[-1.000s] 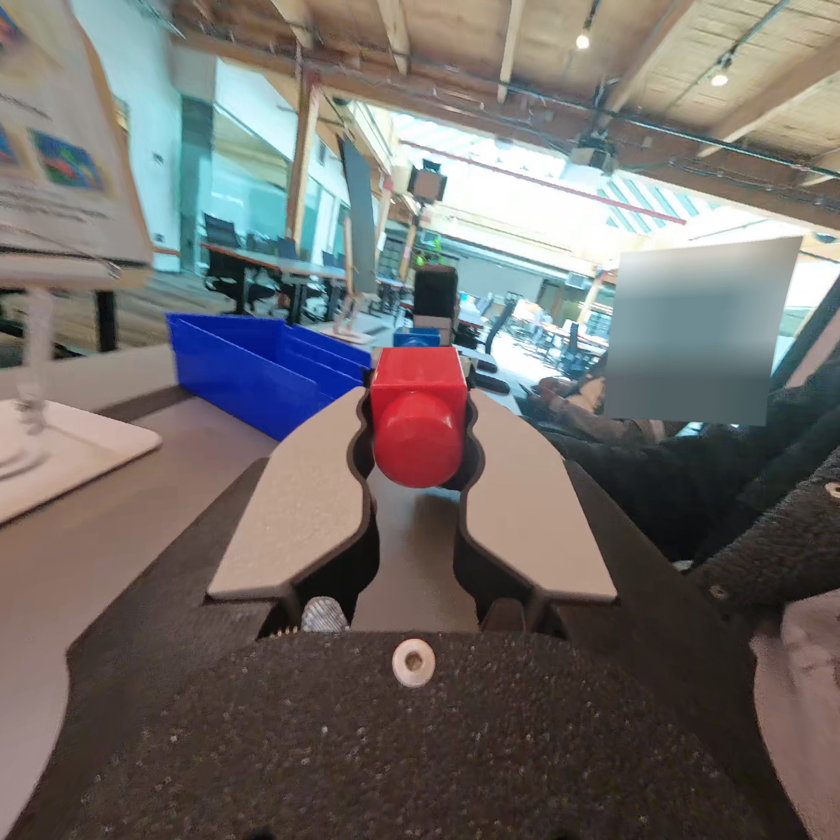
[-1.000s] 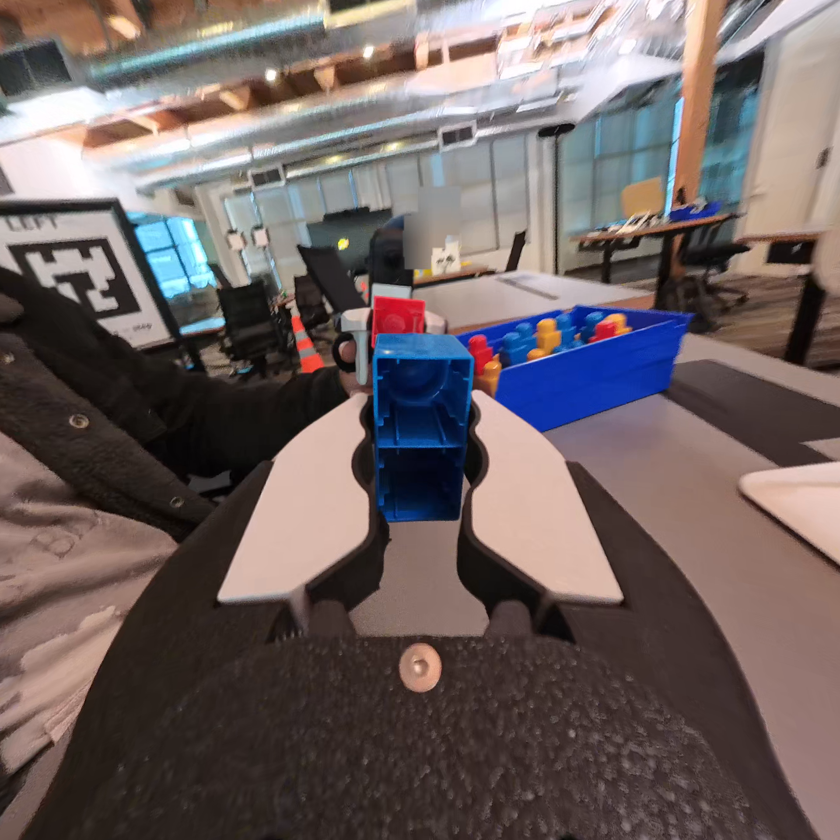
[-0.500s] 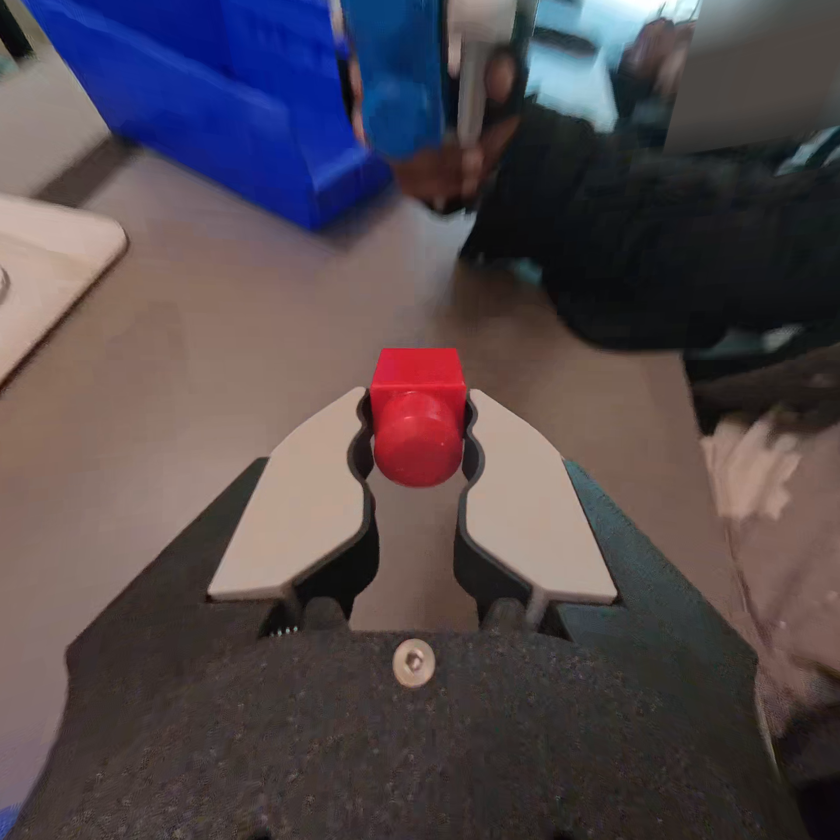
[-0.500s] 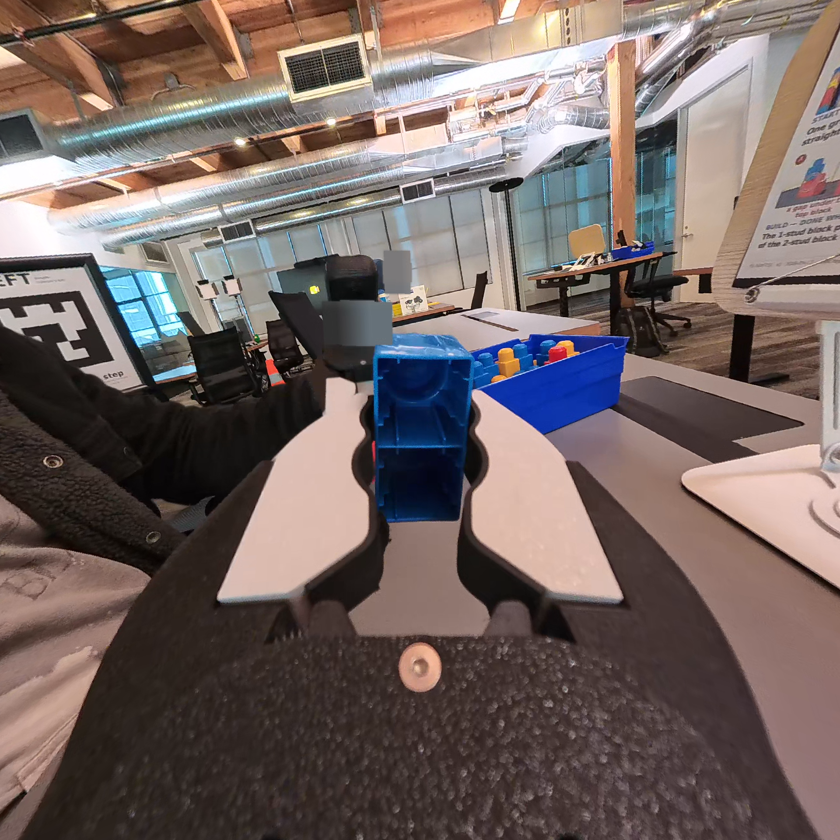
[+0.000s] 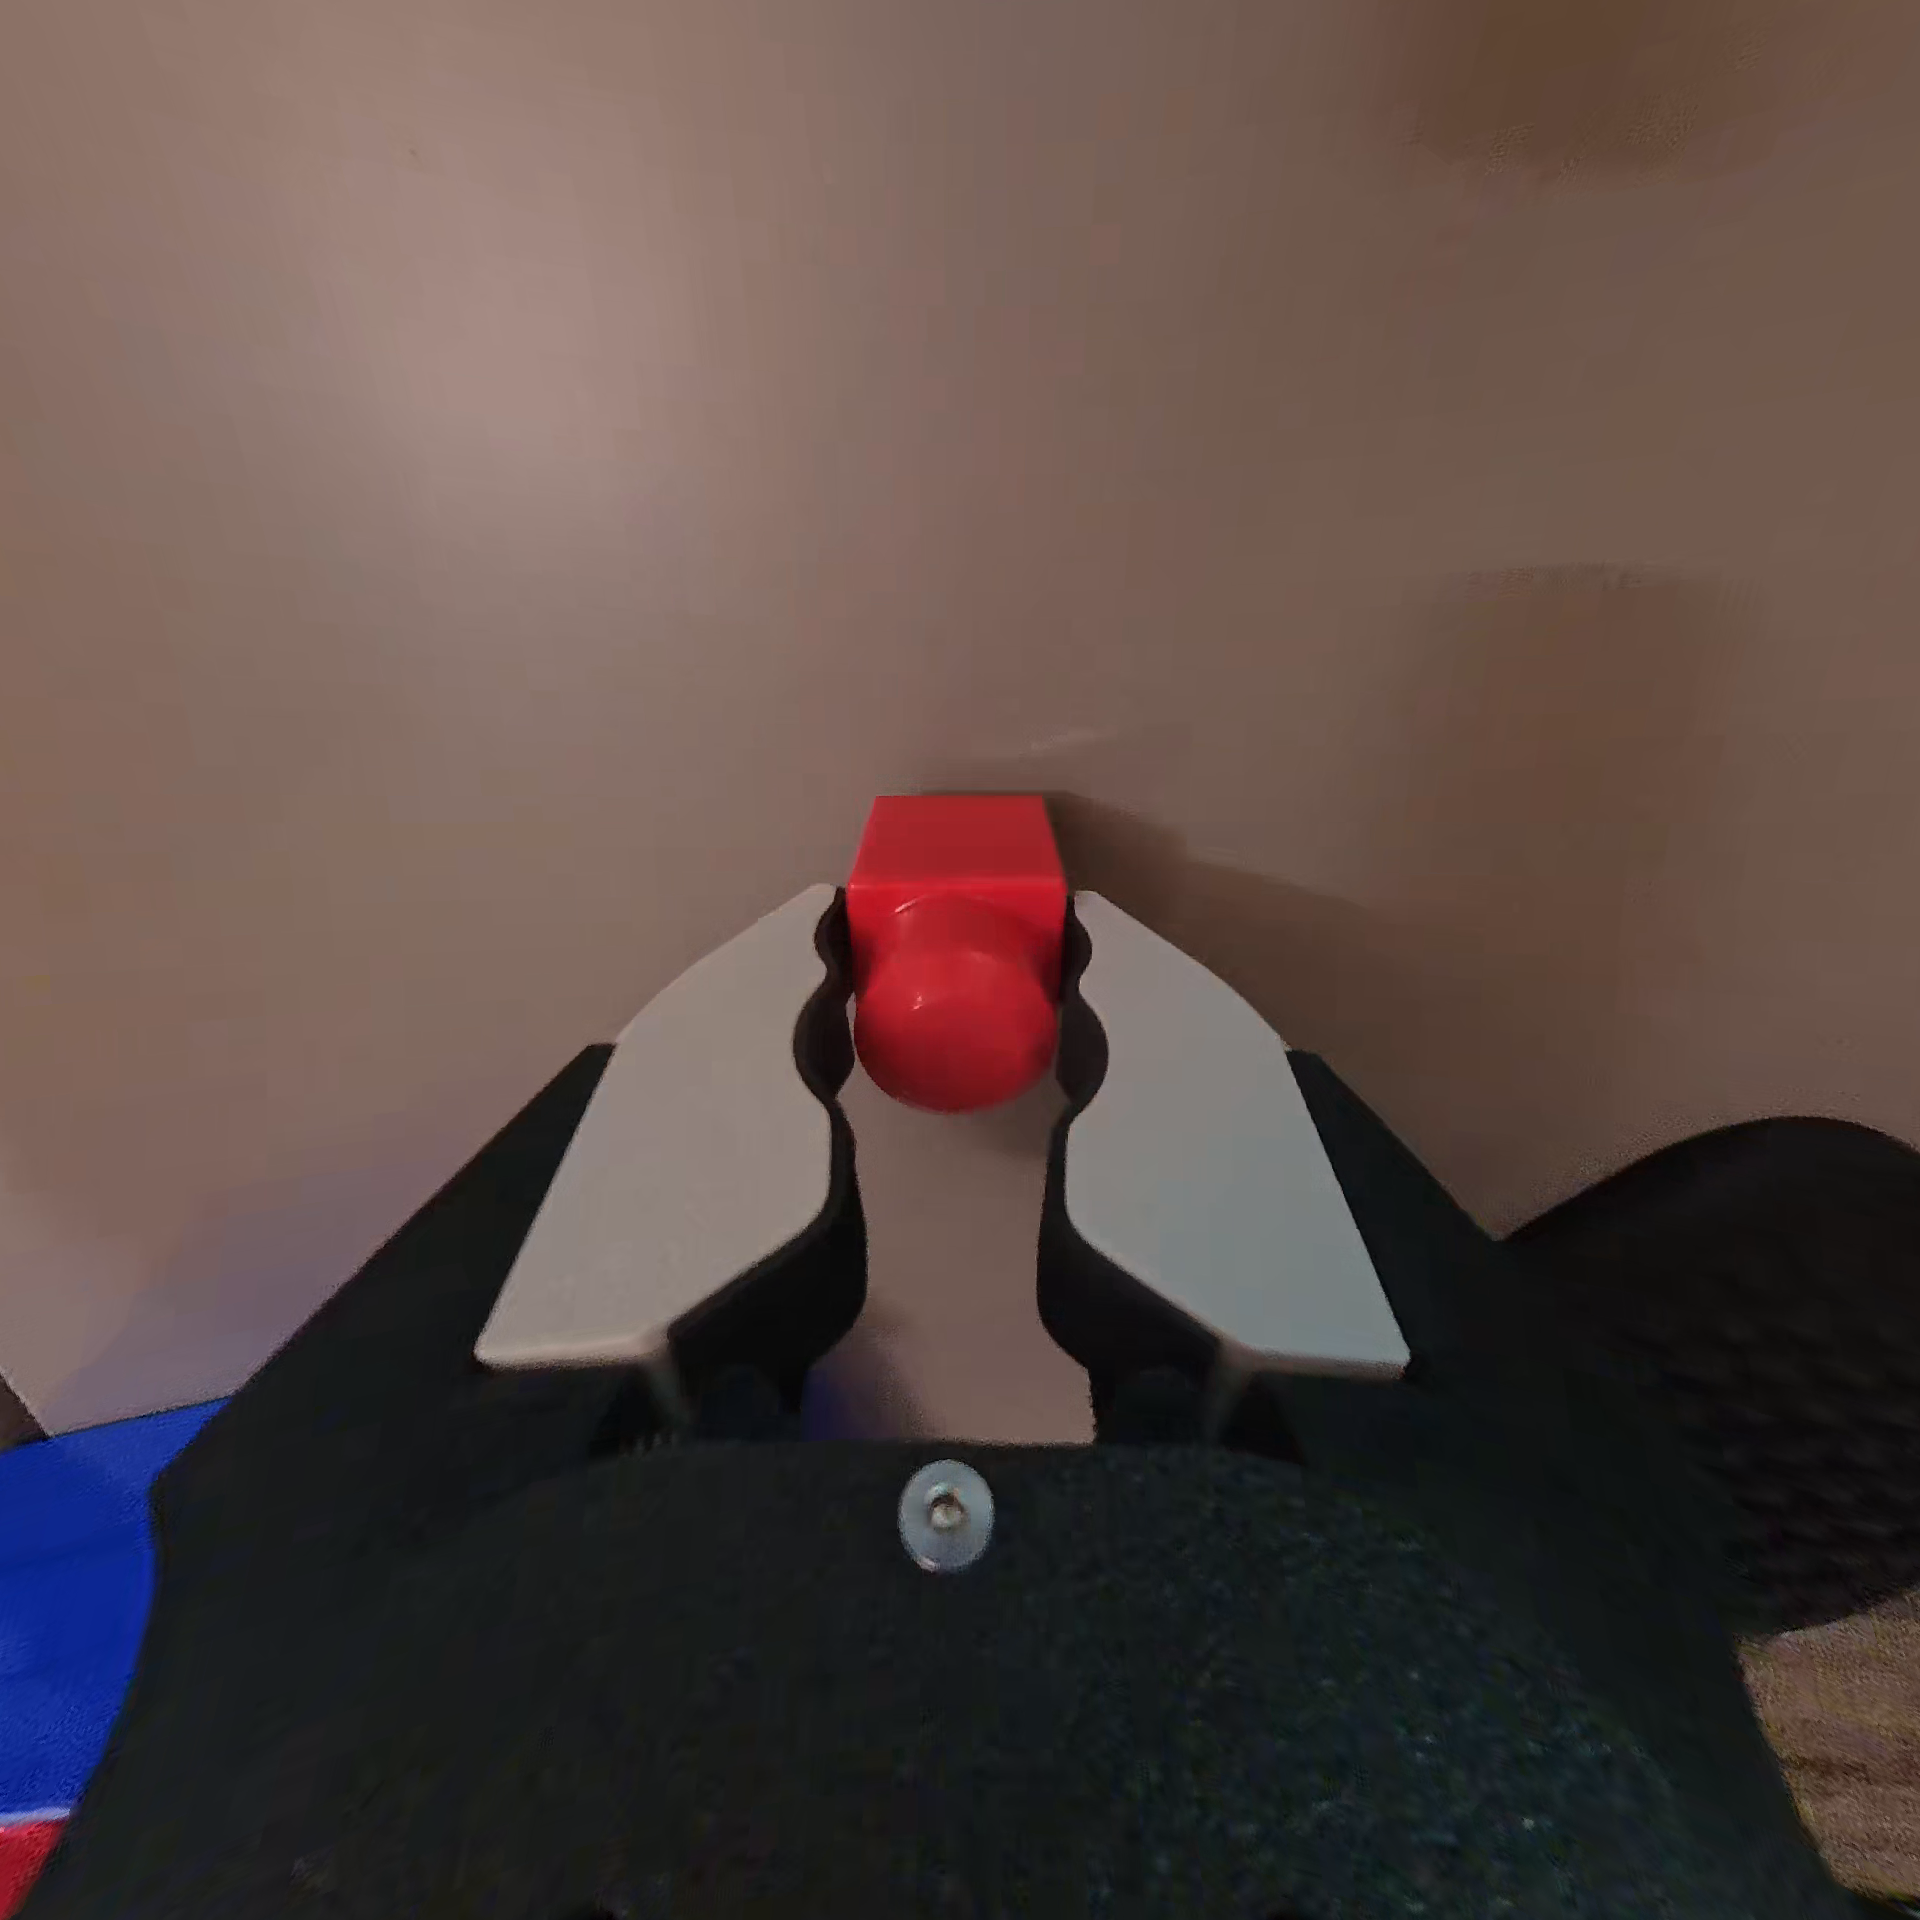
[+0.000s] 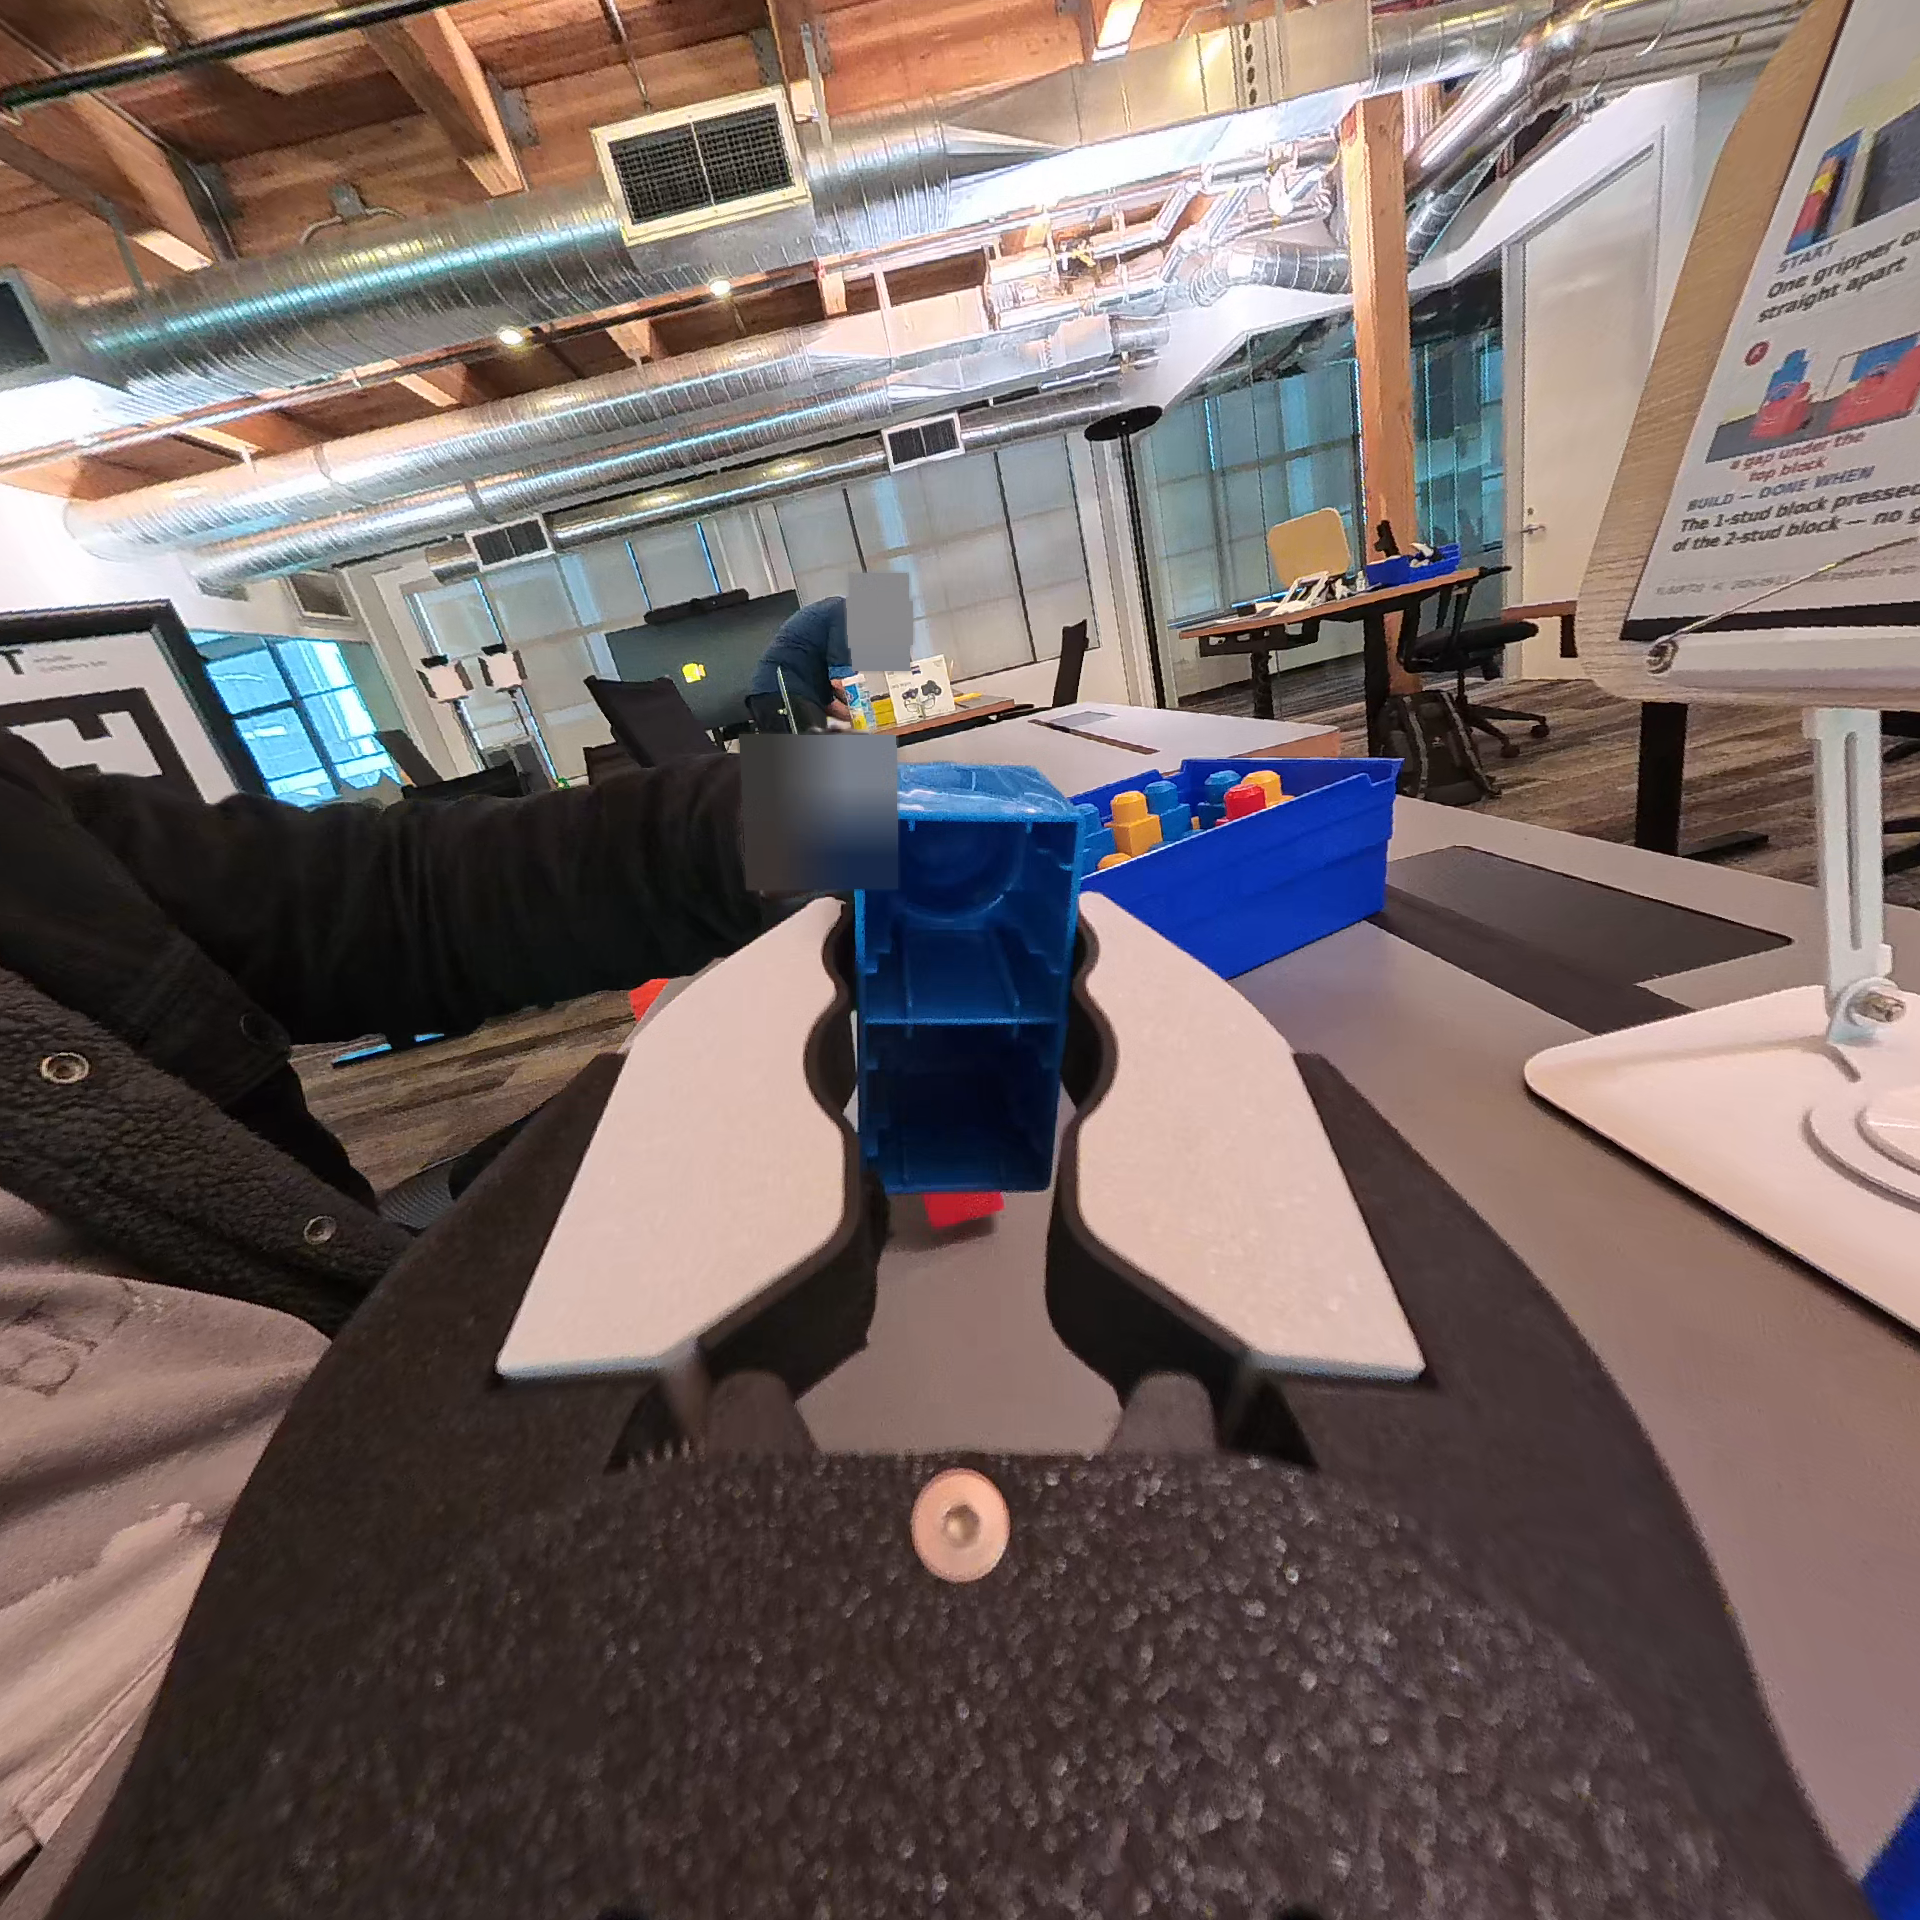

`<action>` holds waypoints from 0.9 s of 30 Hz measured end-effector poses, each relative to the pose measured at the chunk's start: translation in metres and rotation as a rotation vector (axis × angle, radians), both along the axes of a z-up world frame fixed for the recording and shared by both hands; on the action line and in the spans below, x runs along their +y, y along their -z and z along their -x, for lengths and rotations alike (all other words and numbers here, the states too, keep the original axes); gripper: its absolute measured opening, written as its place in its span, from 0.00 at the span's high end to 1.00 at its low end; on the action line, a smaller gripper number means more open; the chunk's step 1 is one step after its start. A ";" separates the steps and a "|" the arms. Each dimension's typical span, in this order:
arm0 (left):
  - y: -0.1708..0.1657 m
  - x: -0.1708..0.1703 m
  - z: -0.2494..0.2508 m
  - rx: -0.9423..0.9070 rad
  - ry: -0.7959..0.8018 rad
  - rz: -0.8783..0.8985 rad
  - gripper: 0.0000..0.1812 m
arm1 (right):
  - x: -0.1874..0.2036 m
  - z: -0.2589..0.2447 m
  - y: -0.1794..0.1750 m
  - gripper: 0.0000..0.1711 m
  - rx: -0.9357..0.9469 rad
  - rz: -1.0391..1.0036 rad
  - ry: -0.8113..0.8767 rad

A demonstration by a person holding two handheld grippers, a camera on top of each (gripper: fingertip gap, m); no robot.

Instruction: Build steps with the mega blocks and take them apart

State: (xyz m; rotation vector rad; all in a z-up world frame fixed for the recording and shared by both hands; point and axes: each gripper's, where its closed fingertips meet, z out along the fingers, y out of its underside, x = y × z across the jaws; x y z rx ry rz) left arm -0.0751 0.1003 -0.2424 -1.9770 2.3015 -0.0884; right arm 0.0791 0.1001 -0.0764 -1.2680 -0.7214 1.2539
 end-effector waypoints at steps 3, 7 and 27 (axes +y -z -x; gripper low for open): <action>0.009 0.004 -0.002 0.016 -0.001 -0.005 0.80 | -0.001 0.000 -0.001 0.78 -0.001 -0.002 -0.001; 0.011 0.006 -0.006 -0.010 -0.001 0.003 0.80 | 0.000 0.000 -0.001 0.79 0.000 -0.001 0.000; -0.036 0.011 -0.020 -0.276 -0.044 -0.092 0.79 | -0.003 0.007 0.002 0.79 -0.011 -0.002 -0.017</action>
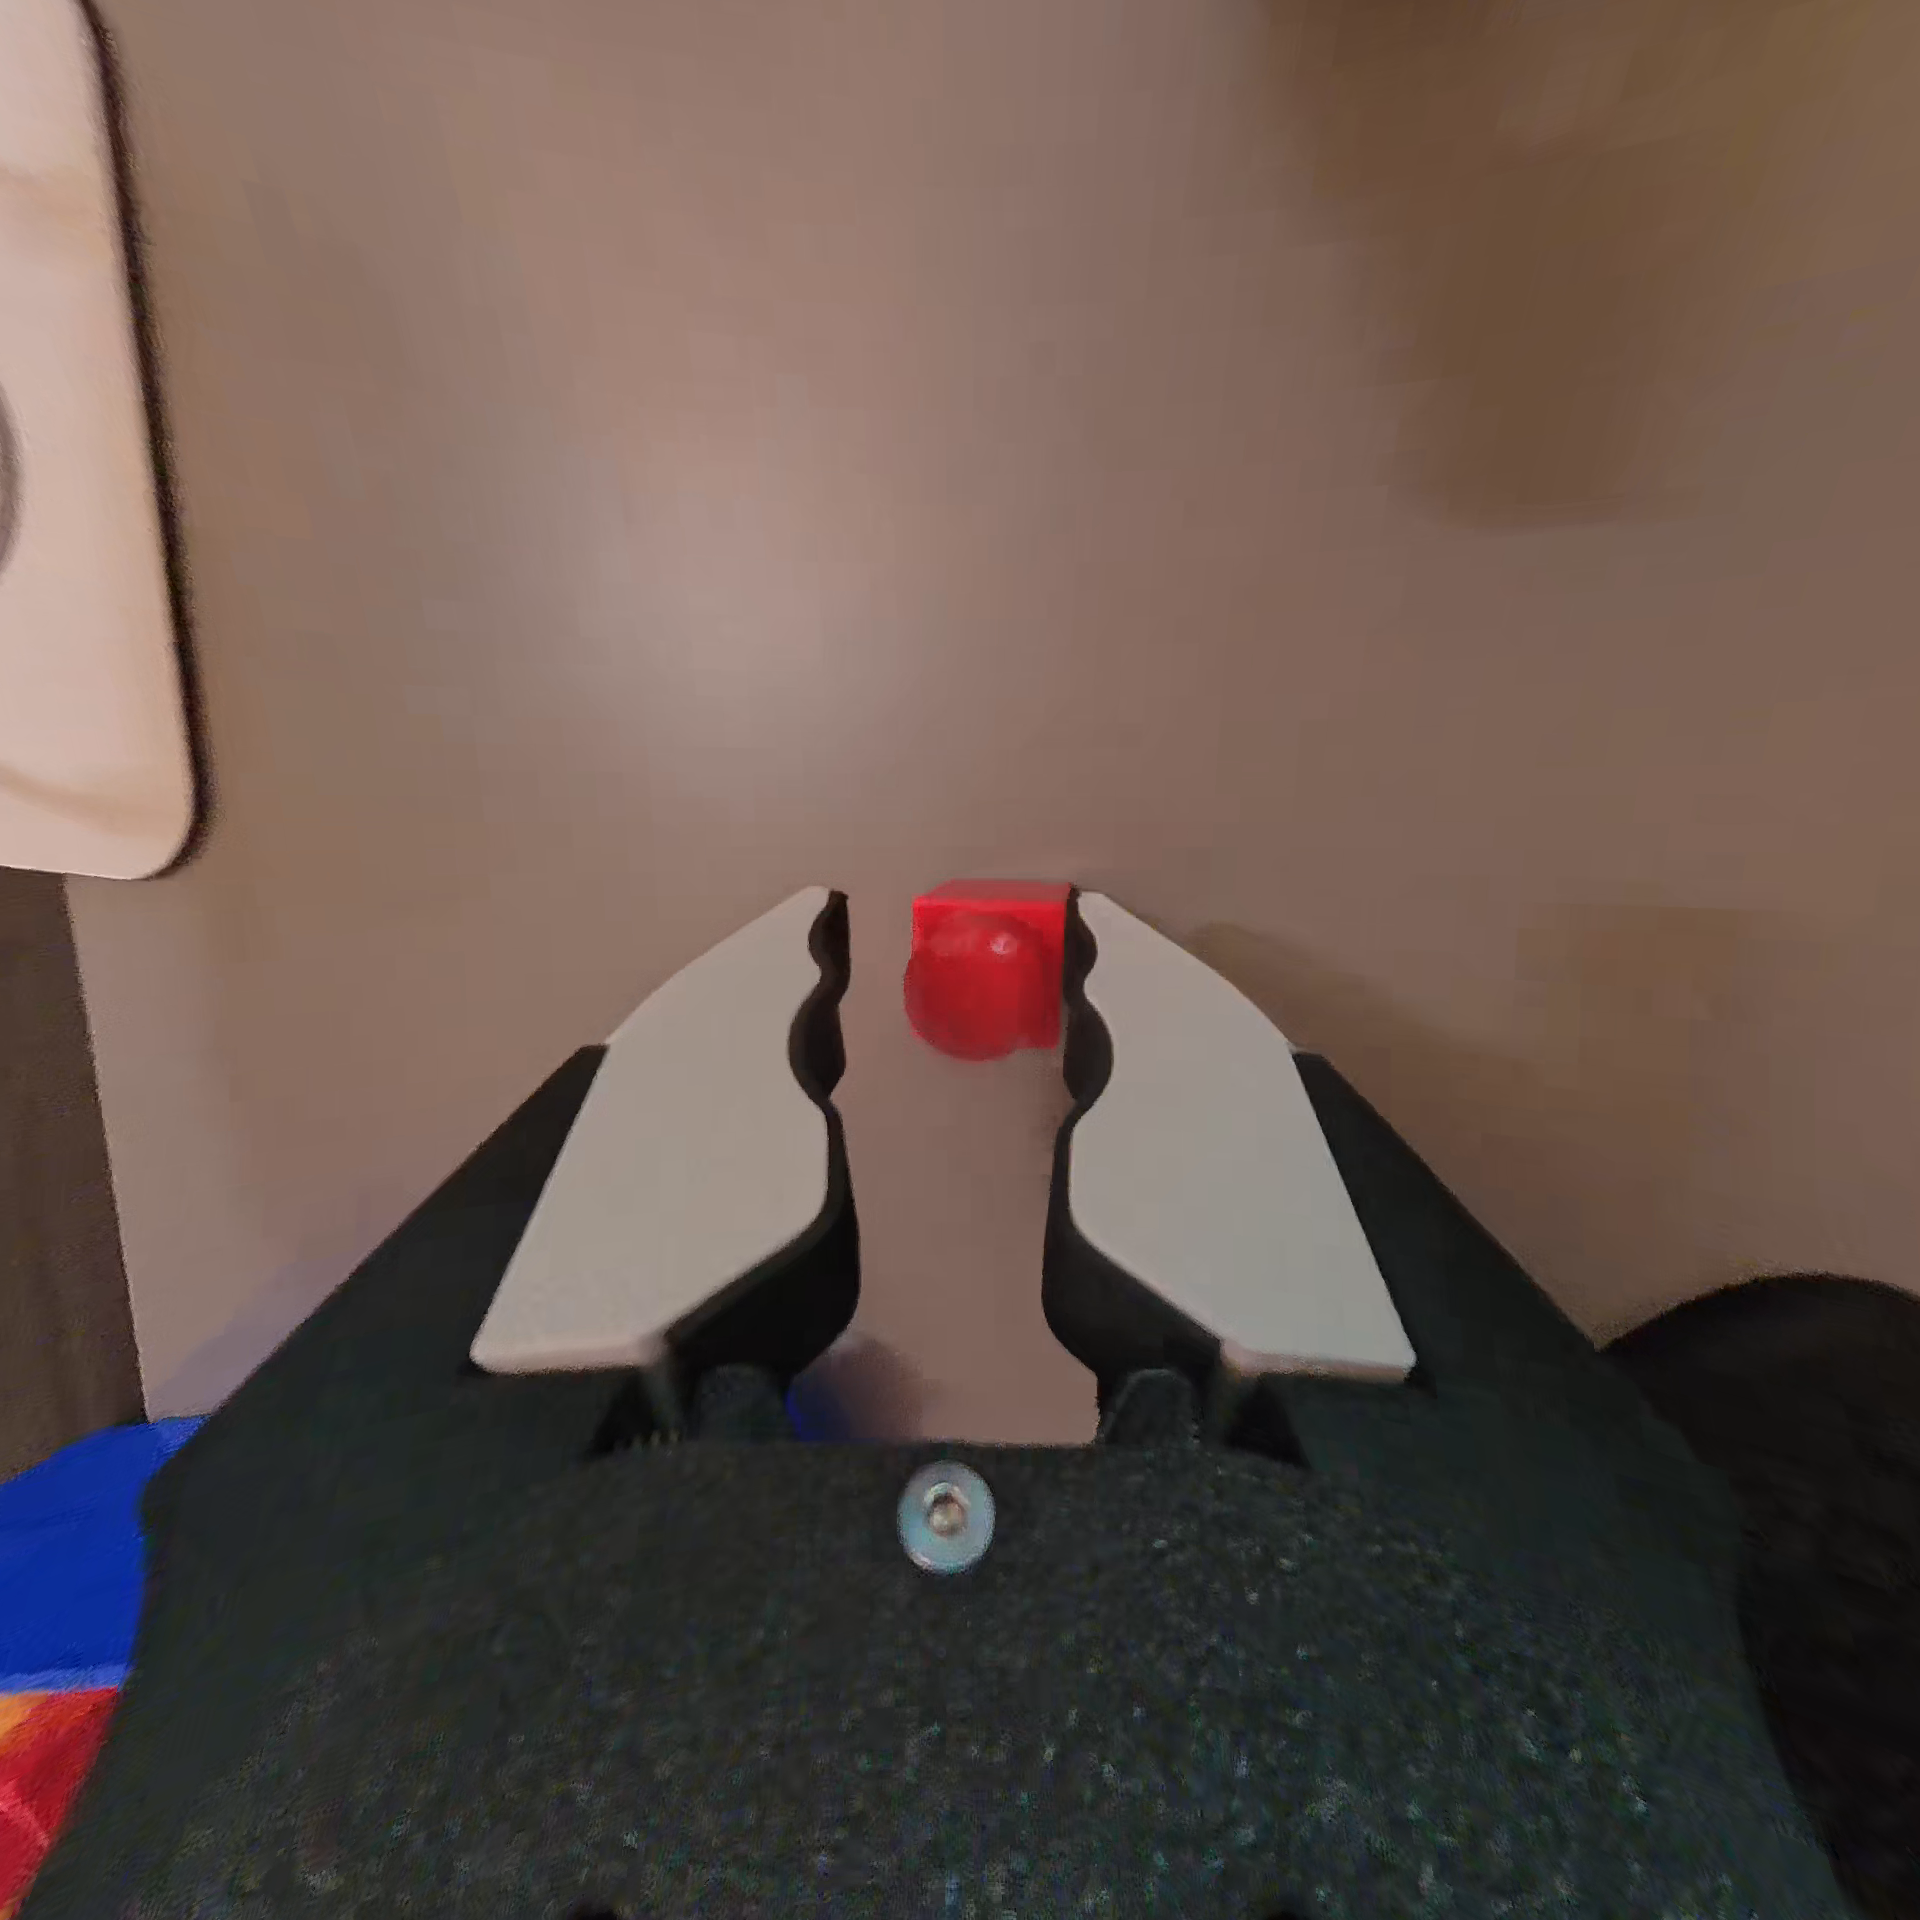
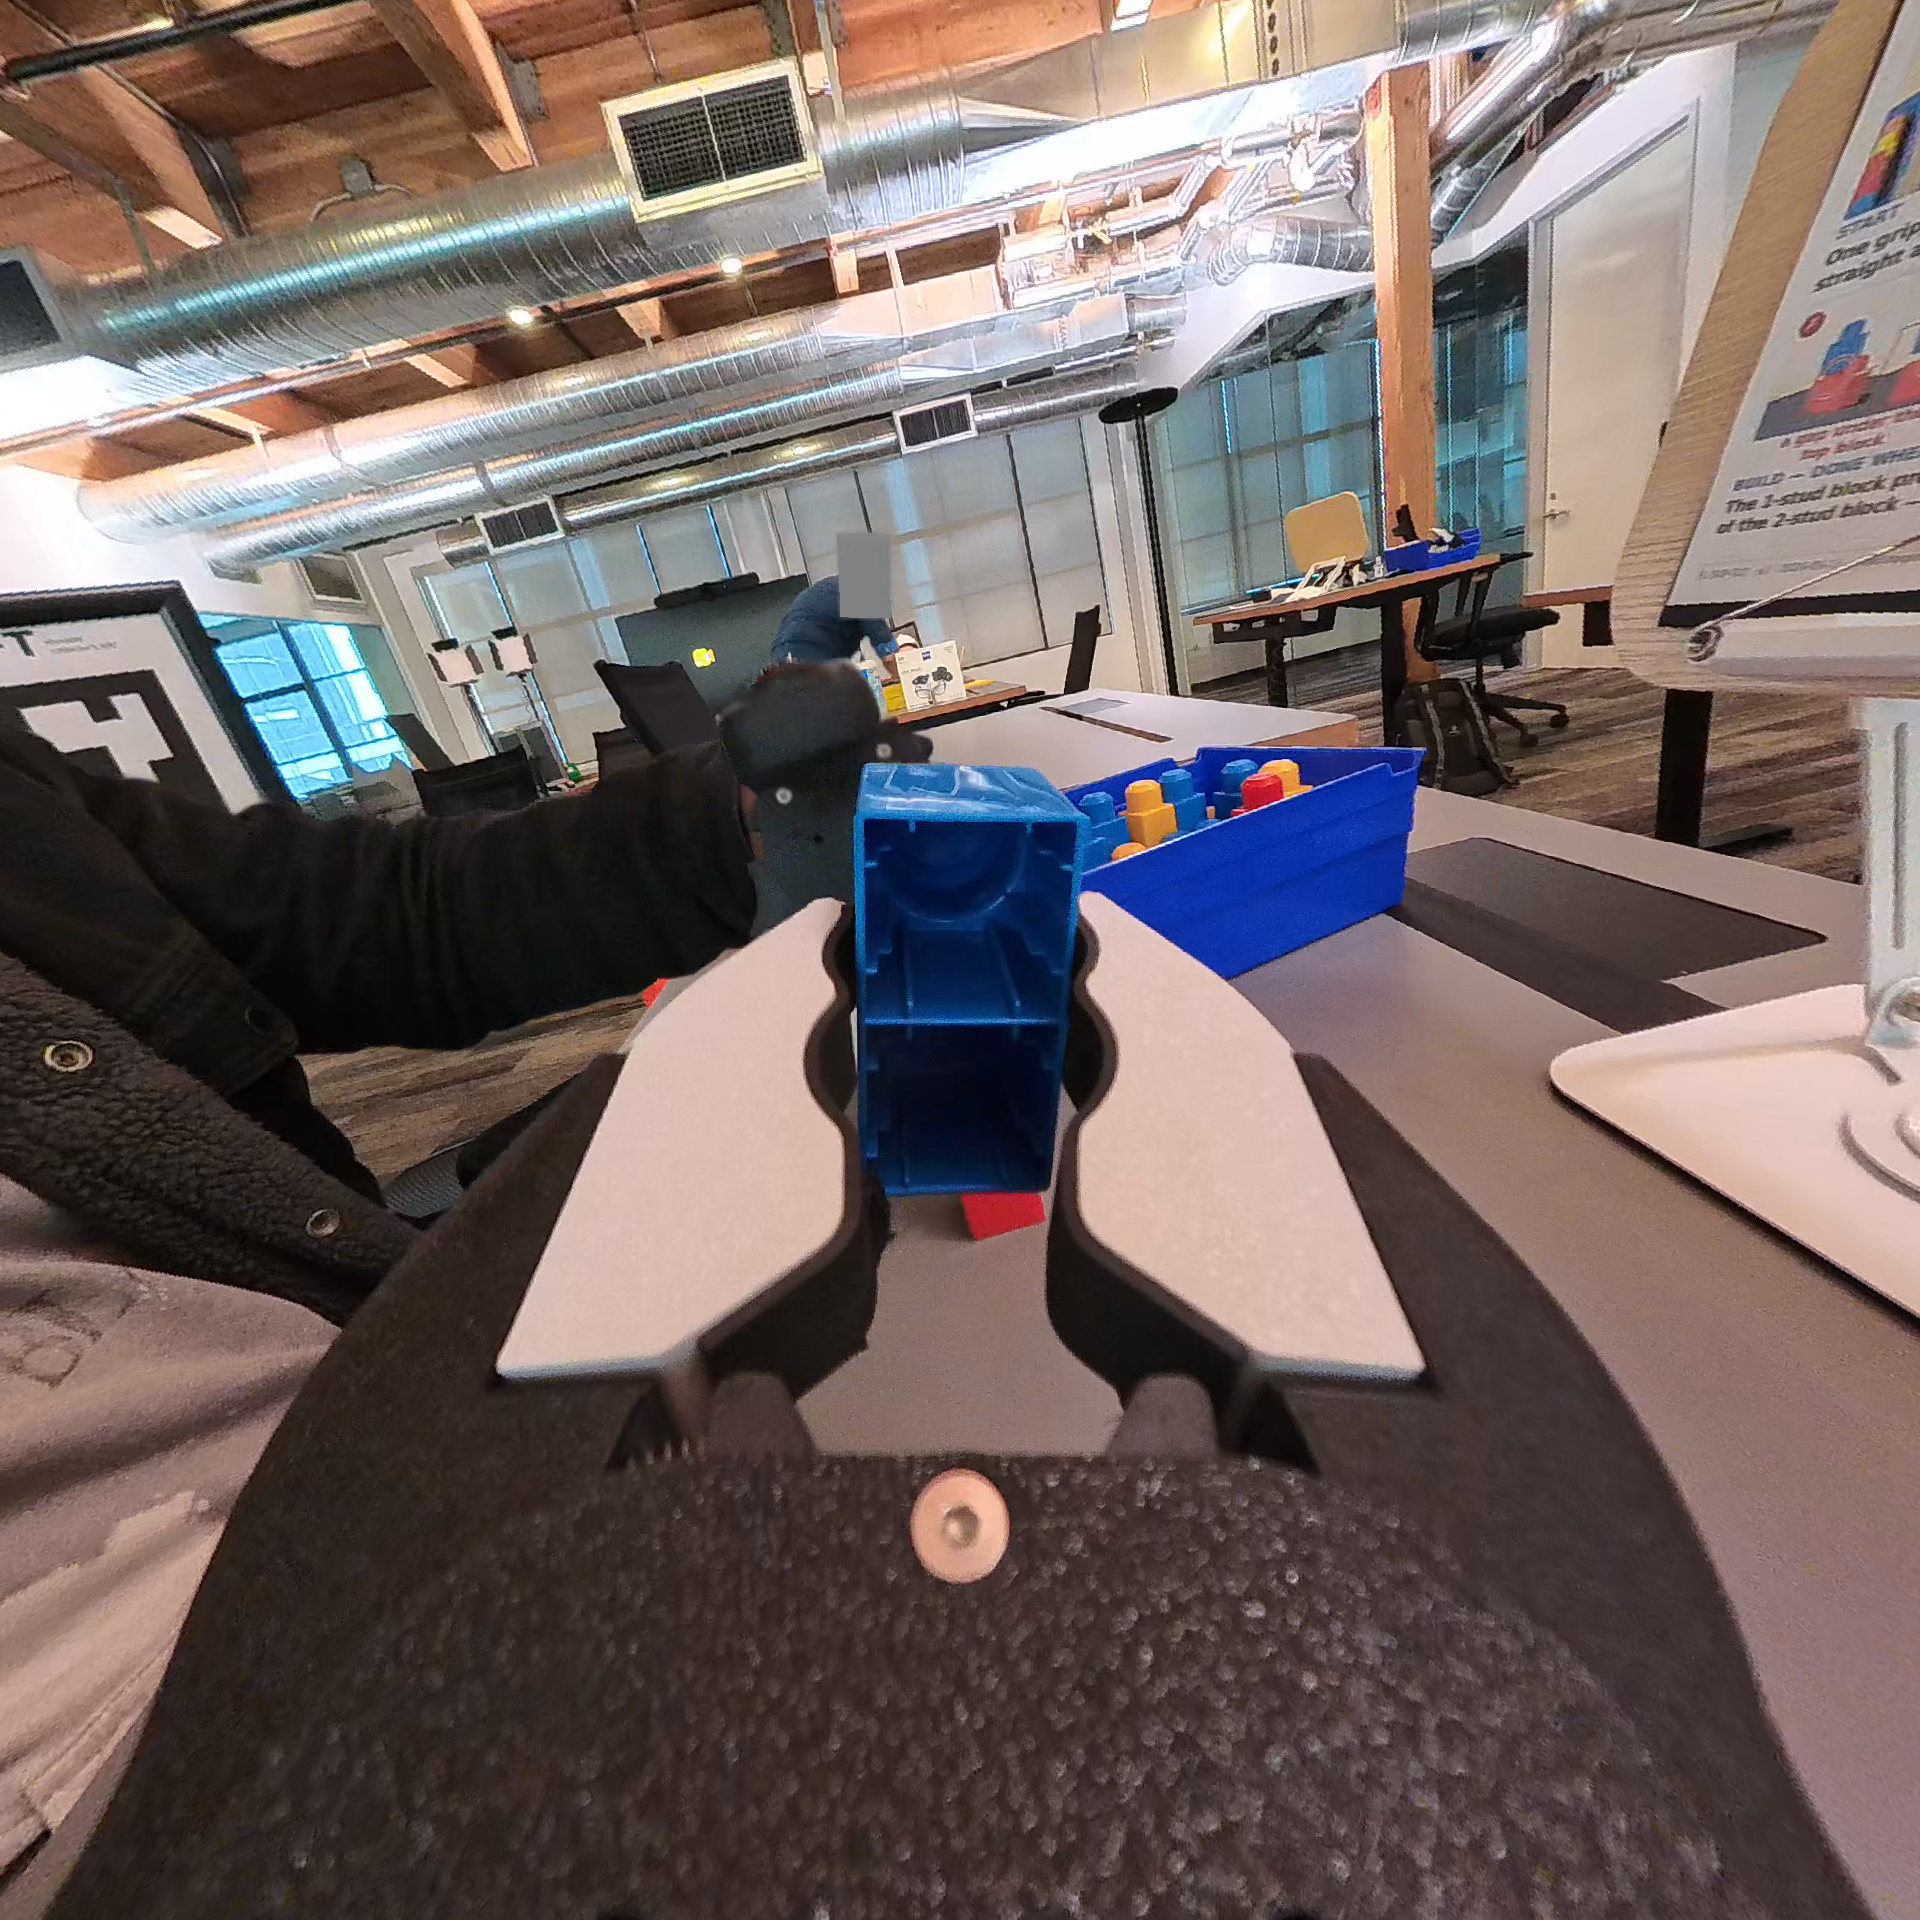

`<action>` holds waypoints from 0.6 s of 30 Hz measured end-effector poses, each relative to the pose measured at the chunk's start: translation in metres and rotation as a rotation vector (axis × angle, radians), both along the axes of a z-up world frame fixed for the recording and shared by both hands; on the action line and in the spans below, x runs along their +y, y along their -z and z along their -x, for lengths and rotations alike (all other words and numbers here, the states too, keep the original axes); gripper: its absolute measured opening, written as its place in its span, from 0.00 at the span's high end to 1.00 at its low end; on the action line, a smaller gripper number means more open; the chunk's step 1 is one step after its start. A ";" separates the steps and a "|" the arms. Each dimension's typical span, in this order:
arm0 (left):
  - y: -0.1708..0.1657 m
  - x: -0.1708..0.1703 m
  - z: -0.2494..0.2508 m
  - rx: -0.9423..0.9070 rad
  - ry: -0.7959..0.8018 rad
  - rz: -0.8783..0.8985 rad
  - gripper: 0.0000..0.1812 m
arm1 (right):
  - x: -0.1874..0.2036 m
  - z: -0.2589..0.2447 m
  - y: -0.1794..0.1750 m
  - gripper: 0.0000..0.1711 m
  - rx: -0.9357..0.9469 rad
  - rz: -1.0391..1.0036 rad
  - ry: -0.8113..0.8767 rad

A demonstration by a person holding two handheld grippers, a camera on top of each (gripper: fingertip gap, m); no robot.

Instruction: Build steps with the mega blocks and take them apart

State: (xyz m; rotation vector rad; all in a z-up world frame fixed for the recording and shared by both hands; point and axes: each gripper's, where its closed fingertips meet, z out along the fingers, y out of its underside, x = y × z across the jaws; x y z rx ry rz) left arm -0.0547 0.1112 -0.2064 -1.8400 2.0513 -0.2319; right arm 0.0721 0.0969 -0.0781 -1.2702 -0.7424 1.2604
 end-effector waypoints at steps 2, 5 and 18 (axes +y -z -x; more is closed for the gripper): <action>-0.013 -0.002 -0.008 -0.098 -0.023 -0.014 0.79 | -0.002 0.003 -0.001 0.79 0.007 -0.004 -0.009; -0.035 -0.010 -0.028 -0.322 -0.059 0.007 0.79 | -0.007 0.011 -0.004 0.79 0.025 -0.011 -0.036; -0.109 -0.056 -0.083 -1.208 -0.145 0.410 0.75 | -0.030 0.055 -0.022 0.78 0.146 -0.043 -0.140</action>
